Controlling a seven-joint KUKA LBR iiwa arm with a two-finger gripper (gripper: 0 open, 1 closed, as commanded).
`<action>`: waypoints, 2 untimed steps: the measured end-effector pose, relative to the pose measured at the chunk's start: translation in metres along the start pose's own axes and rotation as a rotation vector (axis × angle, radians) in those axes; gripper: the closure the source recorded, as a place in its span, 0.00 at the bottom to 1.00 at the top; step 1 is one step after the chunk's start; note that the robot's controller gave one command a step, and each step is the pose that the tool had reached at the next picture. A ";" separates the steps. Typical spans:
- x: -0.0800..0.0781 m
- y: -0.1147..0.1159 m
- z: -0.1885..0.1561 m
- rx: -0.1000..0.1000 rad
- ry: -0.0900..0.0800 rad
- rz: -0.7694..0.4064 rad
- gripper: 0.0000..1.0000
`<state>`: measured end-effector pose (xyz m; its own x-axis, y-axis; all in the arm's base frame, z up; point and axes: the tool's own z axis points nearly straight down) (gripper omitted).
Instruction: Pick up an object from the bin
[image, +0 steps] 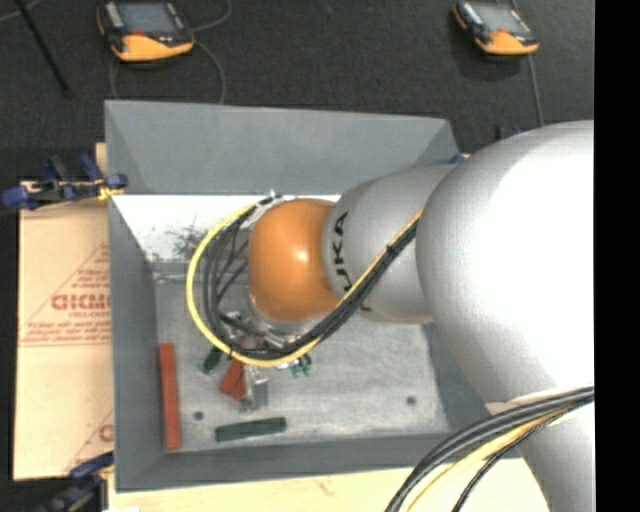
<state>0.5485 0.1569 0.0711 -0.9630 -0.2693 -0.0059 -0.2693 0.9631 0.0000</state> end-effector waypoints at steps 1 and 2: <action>-0.002 0.000 -0.003 0.000 -0.007 0.001 1.00; 0.028 -0.003 -0.025 0.001 0.004 -0.085 1.00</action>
Offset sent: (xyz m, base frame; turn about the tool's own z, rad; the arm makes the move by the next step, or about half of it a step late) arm 0.0000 0.0000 0.0000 0.0000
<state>0.5222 0.1467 0.0958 -0.9366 -0.3504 -0.0019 -0.3504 0.9366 -0.0011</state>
